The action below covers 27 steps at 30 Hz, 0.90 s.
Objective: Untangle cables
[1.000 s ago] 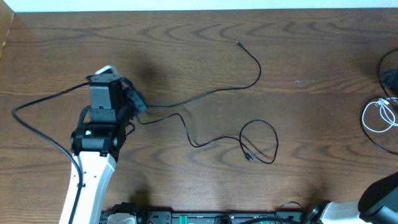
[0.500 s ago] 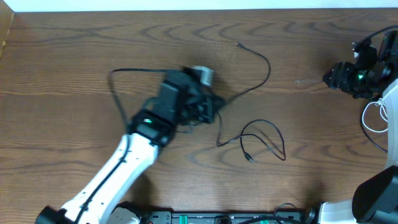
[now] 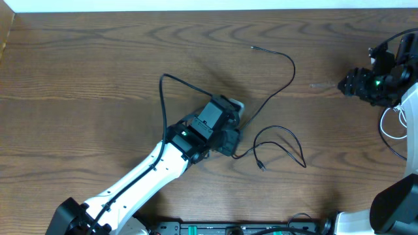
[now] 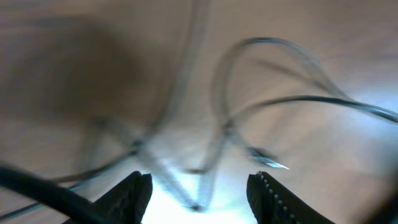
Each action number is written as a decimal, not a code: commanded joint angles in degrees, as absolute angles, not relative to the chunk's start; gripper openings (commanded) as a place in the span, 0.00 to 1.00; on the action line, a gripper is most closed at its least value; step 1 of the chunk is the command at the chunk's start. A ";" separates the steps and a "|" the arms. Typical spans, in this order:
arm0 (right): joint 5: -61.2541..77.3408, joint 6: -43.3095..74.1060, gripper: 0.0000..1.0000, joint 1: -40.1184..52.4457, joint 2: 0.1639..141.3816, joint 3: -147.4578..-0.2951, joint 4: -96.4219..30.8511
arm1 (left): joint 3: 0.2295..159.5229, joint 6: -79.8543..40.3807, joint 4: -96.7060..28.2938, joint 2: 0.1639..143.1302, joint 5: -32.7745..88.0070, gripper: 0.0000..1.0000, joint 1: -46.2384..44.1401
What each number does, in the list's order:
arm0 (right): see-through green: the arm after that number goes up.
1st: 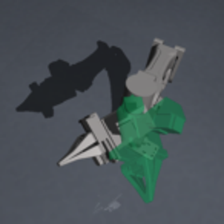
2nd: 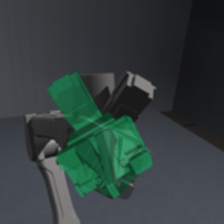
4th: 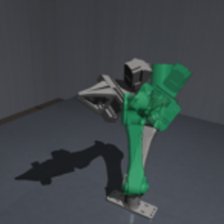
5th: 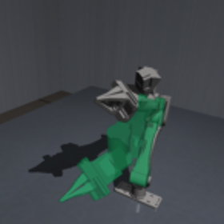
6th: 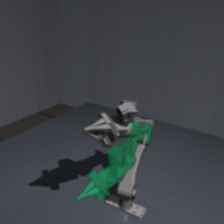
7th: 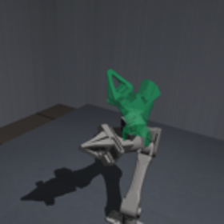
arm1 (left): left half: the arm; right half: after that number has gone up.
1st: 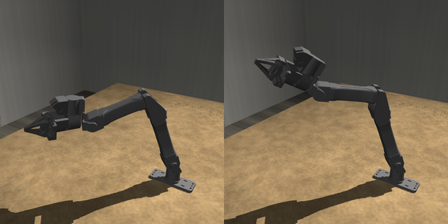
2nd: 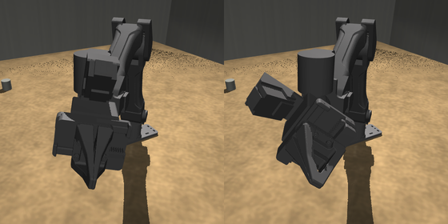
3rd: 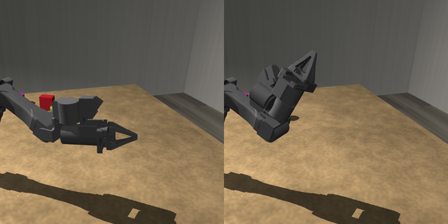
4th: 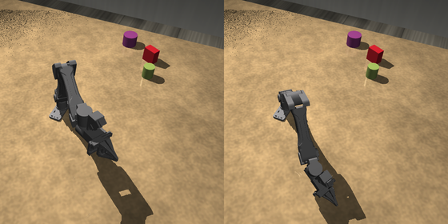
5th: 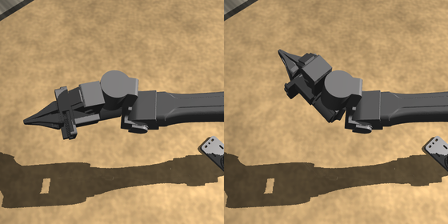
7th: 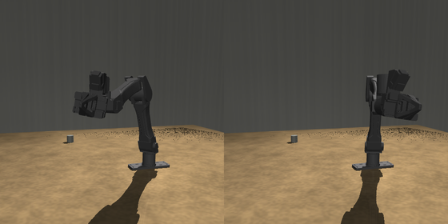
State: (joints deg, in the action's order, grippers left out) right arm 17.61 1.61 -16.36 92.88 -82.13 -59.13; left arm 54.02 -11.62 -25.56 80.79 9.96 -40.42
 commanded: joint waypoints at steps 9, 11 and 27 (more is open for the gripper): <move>21.78 -1.32 0.70 -9.21 91.72 -82.72 -68.18 | 54.72 -9.26 -26.89 72.47 -4.36 0.56 -36.05; 21.80 -1.32 0.71 -6.66 91.72 -82.72 -70.22 | 54.72 -9.23 -28.05 71.85 -4.36 0.56 -35.70; 16.84 -0.71 0.73 14.28 92.05 -74.17 -72.79 | 54.72 -13.41 -33.41 64.27 -8.38 0.61 -24.43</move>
